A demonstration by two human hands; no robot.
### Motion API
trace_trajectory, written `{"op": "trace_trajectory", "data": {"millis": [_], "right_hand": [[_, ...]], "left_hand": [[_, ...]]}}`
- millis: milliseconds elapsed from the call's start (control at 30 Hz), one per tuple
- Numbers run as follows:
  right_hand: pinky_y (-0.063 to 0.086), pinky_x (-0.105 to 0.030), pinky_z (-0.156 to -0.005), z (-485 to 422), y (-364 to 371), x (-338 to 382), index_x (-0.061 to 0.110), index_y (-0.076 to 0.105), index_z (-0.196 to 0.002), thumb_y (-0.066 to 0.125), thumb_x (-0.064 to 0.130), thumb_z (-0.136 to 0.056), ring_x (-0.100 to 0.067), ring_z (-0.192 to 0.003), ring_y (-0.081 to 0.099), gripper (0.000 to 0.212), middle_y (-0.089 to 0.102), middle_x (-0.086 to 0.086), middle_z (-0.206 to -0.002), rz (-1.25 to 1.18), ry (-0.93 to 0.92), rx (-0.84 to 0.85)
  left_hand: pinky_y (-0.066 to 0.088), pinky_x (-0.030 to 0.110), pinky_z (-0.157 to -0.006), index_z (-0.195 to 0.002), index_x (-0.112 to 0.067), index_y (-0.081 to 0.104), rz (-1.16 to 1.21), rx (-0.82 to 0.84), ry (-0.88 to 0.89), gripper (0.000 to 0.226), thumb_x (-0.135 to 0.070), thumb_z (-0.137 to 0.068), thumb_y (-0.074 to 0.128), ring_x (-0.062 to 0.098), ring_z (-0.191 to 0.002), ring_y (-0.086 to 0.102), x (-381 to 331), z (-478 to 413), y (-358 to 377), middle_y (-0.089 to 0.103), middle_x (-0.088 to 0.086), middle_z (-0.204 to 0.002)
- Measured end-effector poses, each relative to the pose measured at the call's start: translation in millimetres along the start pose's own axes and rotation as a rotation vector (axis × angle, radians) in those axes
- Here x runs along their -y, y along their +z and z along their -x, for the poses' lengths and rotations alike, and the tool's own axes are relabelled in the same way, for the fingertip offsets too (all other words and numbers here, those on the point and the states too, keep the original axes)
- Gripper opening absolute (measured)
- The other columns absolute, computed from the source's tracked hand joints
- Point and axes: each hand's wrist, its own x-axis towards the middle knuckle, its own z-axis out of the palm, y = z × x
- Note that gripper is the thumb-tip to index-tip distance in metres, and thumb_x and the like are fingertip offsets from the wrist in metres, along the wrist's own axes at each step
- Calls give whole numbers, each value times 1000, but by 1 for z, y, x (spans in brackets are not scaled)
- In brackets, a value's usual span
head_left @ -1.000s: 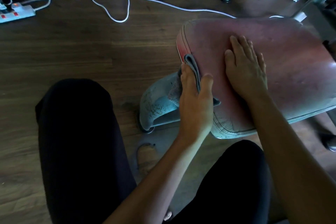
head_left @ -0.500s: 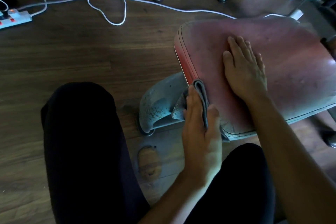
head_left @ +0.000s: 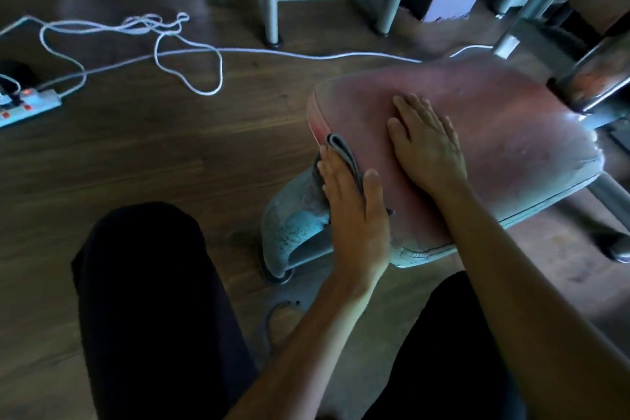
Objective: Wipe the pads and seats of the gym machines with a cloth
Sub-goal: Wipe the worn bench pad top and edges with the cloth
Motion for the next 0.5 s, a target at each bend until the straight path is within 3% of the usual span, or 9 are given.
{"op": "trace_trajectory", "data": {"millis": [167,333,433,500], "right_hand": [[5,-33,-120,1,-4,-5,26,36,-150,39,39,-103,-10,-150,14,49,25,5,-161,-90,-17,-9],[22,-28,-118,8,-21,-11,20,60,-134,57,26,-97,-12,-142,35,37,44,4,-151,-452,38,-44],[30,-22,-110,13,-31,-14,17,64,-129,59,22,-95,-14,-134,46,34,52,4,-145,-464,105,-116],[32,-23,-108,15,-38,-17,19,63,-129,59,22,-95,-17,-132,48,35,54,2,-143,-436,159,-145]], "left_hand": [[2,33,-126,-158,-18,1,-274,31,192,75,-53,-95,20,-1,-150,-15,4,10,-3,-9,-9,-166],[-10,25,-123,-158,-11,10,-641,180,348,75,-50,-93,7,6,-150,-16,-3,-10,-25,-2,-1,-166],[-14,26,-120,-155,-4,18,-891,292,469,78,-47,-93,0,19,-154,-3,-18,-29,-28,12,11,-166],[-7,32,-122,-153,-1,25,-1000,372,558,77,-44,-95,1,25,-154,10,-25,-43,-28,22,15,-163]]}}
